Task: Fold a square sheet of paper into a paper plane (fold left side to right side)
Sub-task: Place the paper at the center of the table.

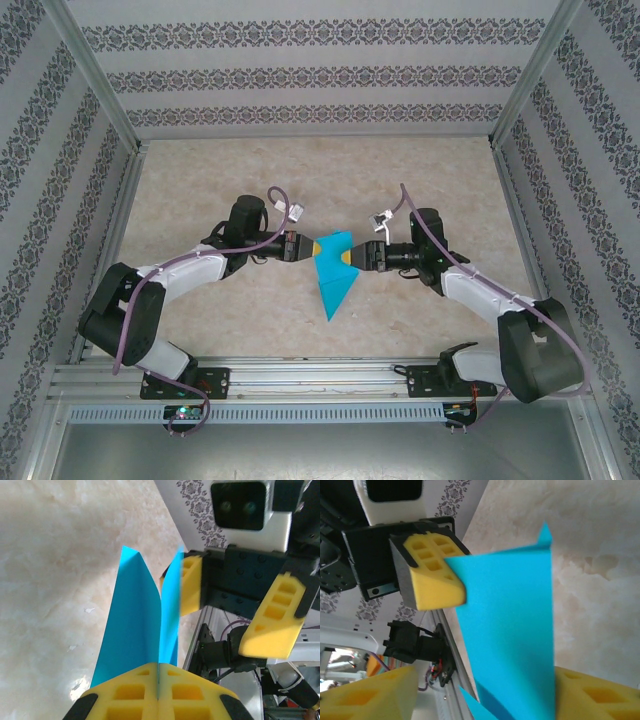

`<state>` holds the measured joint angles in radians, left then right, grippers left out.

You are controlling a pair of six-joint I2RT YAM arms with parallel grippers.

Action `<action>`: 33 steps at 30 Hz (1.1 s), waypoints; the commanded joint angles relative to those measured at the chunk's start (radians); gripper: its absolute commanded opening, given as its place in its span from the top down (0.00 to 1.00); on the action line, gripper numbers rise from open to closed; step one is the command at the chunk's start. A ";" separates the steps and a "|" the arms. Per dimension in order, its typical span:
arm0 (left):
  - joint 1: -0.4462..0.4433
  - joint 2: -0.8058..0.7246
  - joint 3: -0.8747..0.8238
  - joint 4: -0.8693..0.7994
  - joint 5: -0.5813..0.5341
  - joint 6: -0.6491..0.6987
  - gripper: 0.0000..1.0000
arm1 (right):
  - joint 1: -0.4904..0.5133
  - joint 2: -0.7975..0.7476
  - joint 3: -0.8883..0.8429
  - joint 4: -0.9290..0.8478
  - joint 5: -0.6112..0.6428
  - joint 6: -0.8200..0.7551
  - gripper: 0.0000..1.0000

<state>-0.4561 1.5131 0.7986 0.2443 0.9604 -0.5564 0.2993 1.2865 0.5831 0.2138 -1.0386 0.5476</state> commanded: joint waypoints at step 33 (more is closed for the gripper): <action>-0.009 -0.268 0.052 -0.606 -0.563 0.361 0.31 | 0.017 0.392 0.233 -0.195 0.287 0.056 1.00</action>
<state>-0.4568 1.2778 0.8070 -0.2127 0.4938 -0.2905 0.3058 1.6733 0.7795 0.0677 -0.7971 0.5518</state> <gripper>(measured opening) 0.690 0.046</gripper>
